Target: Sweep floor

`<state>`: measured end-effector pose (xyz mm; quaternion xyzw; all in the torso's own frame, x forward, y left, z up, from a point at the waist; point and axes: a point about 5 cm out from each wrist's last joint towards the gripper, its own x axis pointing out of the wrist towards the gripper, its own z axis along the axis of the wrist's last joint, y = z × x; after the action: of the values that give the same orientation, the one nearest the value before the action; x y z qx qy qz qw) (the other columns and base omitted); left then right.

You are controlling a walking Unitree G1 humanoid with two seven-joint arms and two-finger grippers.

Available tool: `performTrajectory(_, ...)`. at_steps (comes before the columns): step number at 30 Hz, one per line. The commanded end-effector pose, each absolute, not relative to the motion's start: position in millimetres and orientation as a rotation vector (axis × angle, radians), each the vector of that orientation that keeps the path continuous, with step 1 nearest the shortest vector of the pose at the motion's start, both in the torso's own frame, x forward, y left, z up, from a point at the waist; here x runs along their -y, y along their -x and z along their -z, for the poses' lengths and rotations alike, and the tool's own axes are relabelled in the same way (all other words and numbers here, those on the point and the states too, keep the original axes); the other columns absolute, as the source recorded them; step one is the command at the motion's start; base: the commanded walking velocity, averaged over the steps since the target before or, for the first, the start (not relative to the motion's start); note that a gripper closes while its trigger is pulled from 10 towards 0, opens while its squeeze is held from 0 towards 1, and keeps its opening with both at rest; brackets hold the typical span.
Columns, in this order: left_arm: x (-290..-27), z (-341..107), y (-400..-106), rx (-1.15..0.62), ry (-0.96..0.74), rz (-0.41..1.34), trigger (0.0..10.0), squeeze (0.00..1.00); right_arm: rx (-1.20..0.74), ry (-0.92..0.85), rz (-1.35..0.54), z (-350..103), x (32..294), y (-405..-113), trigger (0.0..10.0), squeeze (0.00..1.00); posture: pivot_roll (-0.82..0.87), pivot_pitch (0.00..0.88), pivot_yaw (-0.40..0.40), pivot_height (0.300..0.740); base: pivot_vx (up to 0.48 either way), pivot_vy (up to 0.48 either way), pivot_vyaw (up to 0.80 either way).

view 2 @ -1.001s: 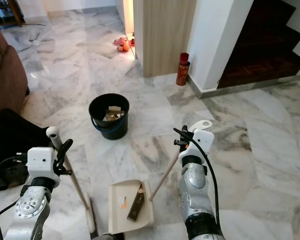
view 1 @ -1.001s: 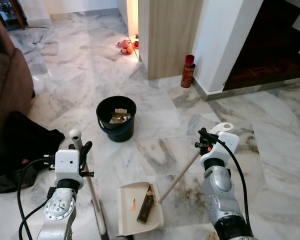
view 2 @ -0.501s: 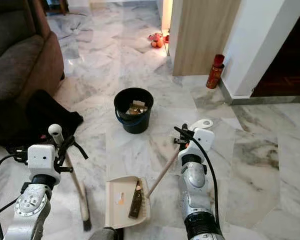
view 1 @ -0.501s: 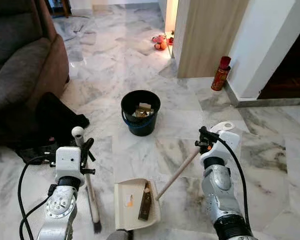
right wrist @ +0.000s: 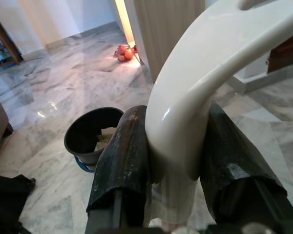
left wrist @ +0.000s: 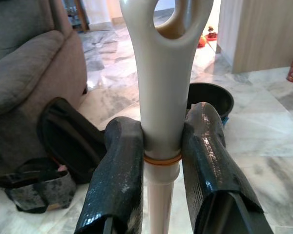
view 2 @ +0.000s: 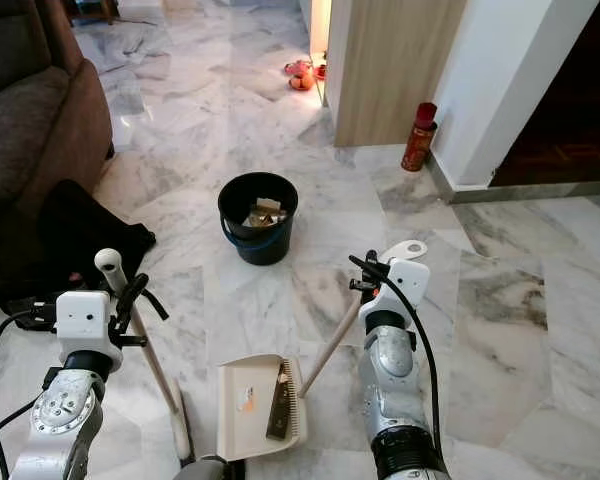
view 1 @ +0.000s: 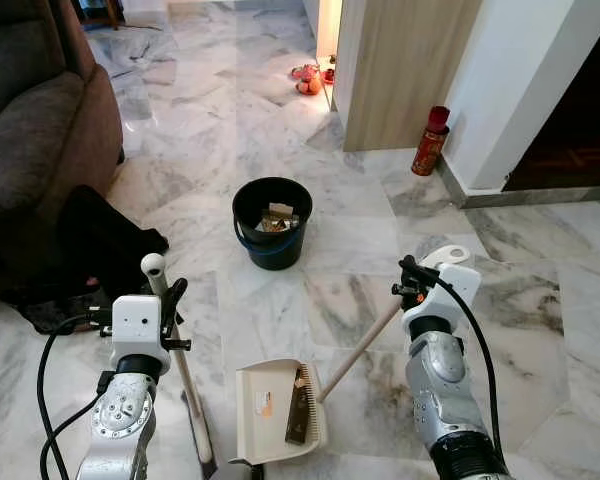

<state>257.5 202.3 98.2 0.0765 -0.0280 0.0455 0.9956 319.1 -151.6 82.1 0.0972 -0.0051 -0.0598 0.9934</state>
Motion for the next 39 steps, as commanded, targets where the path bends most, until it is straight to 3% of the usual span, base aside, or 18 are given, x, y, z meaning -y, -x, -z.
performTrajectory(1,-205.5,-104.9,-256.6,0.087,-0.171,-0.109,10.0,0.0,0.065,-0.212,0.111,-96.0,150.7,-324.2,10.0,0.0,0.17,0.098,-0.022,0.74,0.292,0.0,0.0)
performTrajectory(18,-205.6,-104.8,-258.9,0.095,-0.169,-0.112,10.0,0.0,0.073,-0.205,0.099,-98.9,150.1,-327.5,10.0,0.0,0.16,0.048,-0.025,0.74,0.297,0.0,0.0)
performTrajectory(39,-204.6,-104.4,-259.6,0.096,-0.162,-0.116,10.0,0.0,0.064,-0.207,0.076,-98.3,148.3,-327.8,10.0,0.0,0.17,0.072,-0.033,0.74,0.298,0.0,0.14)
